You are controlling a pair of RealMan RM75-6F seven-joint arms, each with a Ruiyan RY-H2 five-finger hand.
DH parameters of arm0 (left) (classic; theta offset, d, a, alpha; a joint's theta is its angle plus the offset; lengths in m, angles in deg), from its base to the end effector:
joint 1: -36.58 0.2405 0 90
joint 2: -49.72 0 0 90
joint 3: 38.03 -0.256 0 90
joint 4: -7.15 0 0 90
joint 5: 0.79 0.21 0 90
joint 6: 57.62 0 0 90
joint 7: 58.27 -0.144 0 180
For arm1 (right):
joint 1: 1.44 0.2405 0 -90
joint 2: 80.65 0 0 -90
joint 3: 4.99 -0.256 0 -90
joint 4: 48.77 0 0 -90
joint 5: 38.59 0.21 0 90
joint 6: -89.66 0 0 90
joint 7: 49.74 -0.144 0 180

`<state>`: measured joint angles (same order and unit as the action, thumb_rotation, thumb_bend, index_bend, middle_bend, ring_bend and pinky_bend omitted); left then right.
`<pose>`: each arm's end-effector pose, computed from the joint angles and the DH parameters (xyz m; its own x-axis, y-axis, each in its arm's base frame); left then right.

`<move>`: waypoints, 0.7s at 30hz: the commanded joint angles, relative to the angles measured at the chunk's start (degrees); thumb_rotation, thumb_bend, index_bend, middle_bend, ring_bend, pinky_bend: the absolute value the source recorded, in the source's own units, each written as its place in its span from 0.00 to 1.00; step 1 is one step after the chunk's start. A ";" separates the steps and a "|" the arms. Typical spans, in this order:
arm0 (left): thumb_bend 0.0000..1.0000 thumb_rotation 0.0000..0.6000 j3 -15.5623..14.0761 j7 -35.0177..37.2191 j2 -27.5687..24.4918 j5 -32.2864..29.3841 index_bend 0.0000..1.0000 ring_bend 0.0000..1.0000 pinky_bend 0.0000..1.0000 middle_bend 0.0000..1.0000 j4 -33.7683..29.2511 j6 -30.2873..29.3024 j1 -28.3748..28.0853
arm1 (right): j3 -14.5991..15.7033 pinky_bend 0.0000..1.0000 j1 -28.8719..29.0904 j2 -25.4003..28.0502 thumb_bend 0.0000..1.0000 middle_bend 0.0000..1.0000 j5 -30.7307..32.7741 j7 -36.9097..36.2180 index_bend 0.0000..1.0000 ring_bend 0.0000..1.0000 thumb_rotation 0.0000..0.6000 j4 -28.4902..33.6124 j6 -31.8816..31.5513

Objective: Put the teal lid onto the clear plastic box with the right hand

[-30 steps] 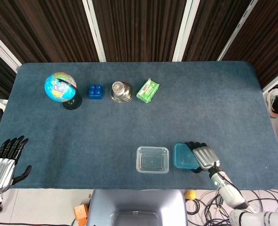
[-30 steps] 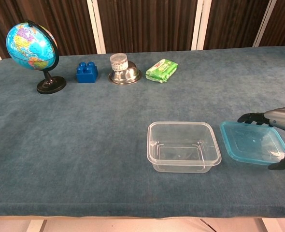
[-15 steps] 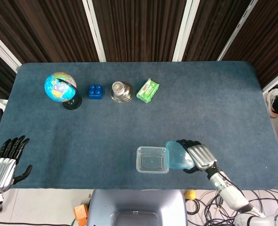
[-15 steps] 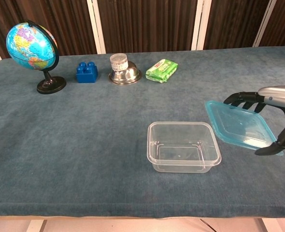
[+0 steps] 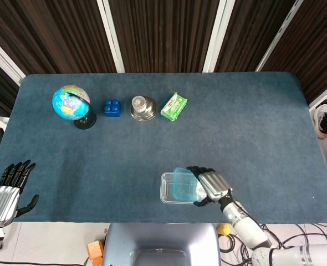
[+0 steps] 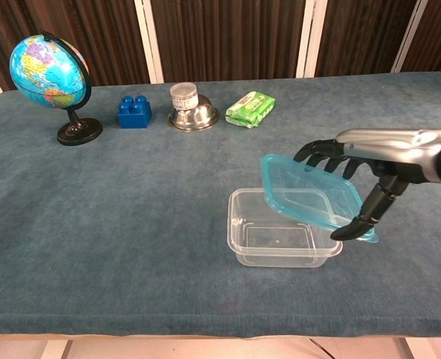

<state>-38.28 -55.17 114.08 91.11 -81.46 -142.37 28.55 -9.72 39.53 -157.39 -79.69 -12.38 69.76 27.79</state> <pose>-0.3051 0.1868 0.1498 0.4159 0.0397 0.9085 0.9008 -0.1554 -0.4055 -0.1310 -0.2556 0.0136 0.3786 -0.5266 0.7611 -0.9248 -0.2479 0.2885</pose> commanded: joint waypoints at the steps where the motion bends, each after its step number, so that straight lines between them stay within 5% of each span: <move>1: 0.33 1.00 -0.05 0.09 -0.06 0.13 0.00 0.01 0.01 0.03 0.03 0.01 -0.03 | -1.50 0.35 4.03 -5.41 0.10 0.63 6.19 6.97 0.93 0.47 1.00 2.07 -6.42; 8: 0.33 1.00 -0.14 0.47 -0.26 0.25 0.00 0.01 0.01 0.03 -0.02 -0.09 0.02 | -3.82 0.35 7.54 -10.40 0.10 0.63 13.99 11.39 0.93 0.47 1.00 2.38 -11.13; 21: 0.33 1.00 -0.18 0.65 -0.45 0.32 0.00 0.01 0.01 0.03 -0.01 -0.56 0.30 | -1.38 0.35 9.12 -14.05 0.10 0.63 13.74 15.46 0.93 0.47 1.00 -0.55 -15.58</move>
<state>-38.47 -54.53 113.63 91.43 -81.47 -142.93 28.85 -11.35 48.61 -171.28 -65.71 2.89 69.47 12.28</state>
